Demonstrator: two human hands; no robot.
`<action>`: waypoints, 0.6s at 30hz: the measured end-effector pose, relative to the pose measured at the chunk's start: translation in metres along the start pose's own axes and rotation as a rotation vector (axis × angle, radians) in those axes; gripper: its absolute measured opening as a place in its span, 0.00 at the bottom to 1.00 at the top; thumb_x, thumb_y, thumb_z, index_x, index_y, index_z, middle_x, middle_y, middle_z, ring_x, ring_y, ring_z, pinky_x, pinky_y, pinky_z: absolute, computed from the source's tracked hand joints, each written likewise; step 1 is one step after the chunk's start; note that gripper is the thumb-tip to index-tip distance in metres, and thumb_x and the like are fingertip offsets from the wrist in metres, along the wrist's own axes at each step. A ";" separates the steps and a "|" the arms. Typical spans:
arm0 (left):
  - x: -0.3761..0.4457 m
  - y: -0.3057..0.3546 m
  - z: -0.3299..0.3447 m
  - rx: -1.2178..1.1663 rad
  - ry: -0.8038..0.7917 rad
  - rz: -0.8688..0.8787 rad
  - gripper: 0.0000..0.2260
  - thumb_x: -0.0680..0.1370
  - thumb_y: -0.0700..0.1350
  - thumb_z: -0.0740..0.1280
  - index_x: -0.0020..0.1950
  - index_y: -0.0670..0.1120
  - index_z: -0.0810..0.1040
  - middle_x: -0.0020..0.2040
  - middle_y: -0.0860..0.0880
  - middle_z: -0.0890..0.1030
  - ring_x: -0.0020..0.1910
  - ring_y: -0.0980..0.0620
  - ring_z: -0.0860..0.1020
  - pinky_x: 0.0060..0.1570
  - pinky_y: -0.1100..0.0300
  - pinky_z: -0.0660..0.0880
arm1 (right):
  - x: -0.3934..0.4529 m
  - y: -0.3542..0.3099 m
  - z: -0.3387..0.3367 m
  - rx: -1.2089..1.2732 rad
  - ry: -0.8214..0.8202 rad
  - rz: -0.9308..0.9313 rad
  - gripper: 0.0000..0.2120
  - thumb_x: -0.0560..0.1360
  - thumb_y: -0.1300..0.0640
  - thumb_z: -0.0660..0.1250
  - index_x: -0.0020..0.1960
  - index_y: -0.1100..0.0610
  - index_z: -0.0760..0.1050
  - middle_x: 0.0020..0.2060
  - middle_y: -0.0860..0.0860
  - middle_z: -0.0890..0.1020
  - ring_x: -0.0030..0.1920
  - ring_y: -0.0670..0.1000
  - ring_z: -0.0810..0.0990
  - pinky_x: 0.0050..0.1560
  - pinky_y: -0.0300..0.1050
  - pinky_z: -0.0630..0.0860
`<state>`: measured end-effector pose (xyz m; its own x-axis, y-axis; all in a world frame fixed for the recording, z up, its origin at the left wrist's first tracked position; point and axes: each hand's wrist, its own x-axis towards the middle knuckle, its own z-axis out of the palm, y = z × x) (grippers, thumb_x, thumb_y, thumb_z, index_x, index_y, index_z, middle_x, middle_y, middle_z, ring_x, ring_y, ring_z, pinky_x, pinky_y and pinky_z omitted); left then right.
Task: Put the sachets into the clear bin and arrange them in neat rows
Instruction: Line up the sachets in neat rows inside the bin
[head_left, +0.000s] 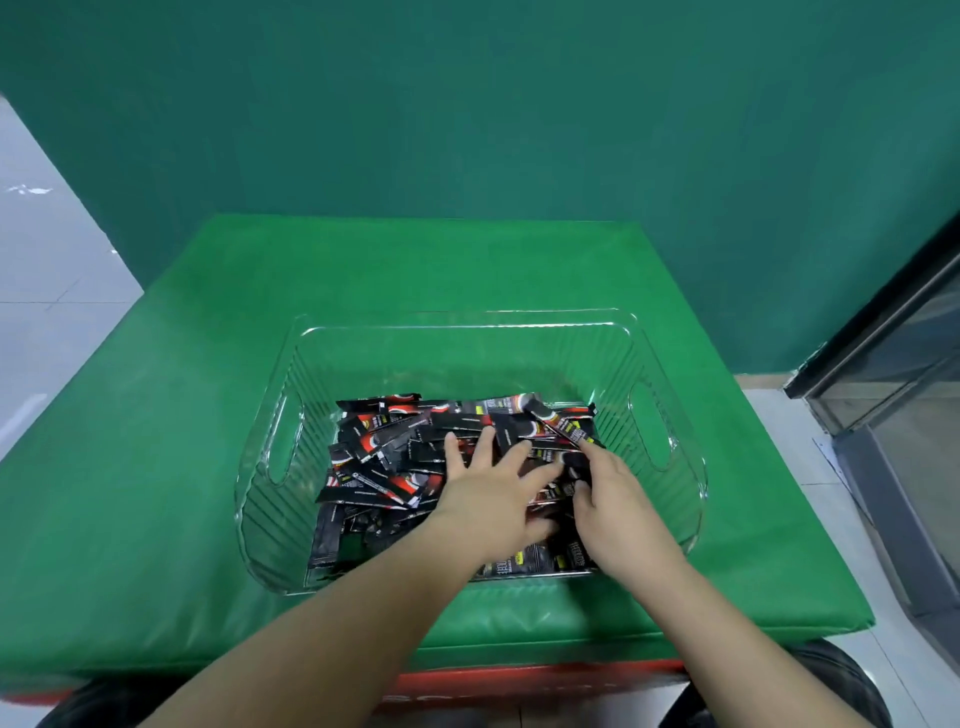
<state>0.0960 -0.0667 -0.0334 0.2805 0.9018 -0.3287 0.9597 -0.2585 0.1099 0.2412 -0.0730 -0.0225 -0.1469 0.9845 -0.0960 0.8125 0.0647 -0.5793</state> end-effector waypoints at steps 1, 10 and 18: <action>-0.001 -0.005 -0.001 0.014 0.007 -0.024 0.28 0.78 0.64 0.56 0.76 0.64 0.49 0.79 0.52 0.49 0.76 0.38 0.41 0.65 0.29 0.34 | 0.000 -0.001 0.000 0.004 -0.002 0.000 0.24 0.79 0.62 0.56 0.75 0.57 0.57 0.71 0.54 0.66 0.71 0.51 0.63 0.71 0.42 0.57; -0.035 -0.074 -0.008 0.158 0.027 -0.246 0.22 0.81 0.62 0.52 0.74 0.60 0.59 0.78 0.51 0.53 0.77 0.39 0.41 0.67 0.29 0.39 | -0.003 -0.001 0.002 -0.078 -0.048 -0.019 0.24 0.80 0.56 0.57 0.75 0.56 0.58 0.73 0.51 0.63 0.73 0.50 0.61 0.73 0.43 0.54; -0.044 -0.076 0.002 0.000 0.369 -0.326 0.35 0.78 0.46 0.66 0.77 0.60 0.48 0.79 0.48 0.46 0.77 0.43 0.52 0.73 0.40 0.48 | -0.003 -0.001 0.002 -0.107 -0.102 -0.008 0.26 0.79 0.54 0.59 0.75 0.56 0.57 0.72 0.52 0.64 0.72 0.51 0.63 0.72 0.44 0.57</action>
<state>0.0103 -0.0874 -0.0292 -0.0580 0.9983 0.0086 0.9967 0.0574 0.0571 0.2399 -0.0759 -0.0234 -0.2056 0.9626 -0.1765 0.8658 0.0948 -0.4914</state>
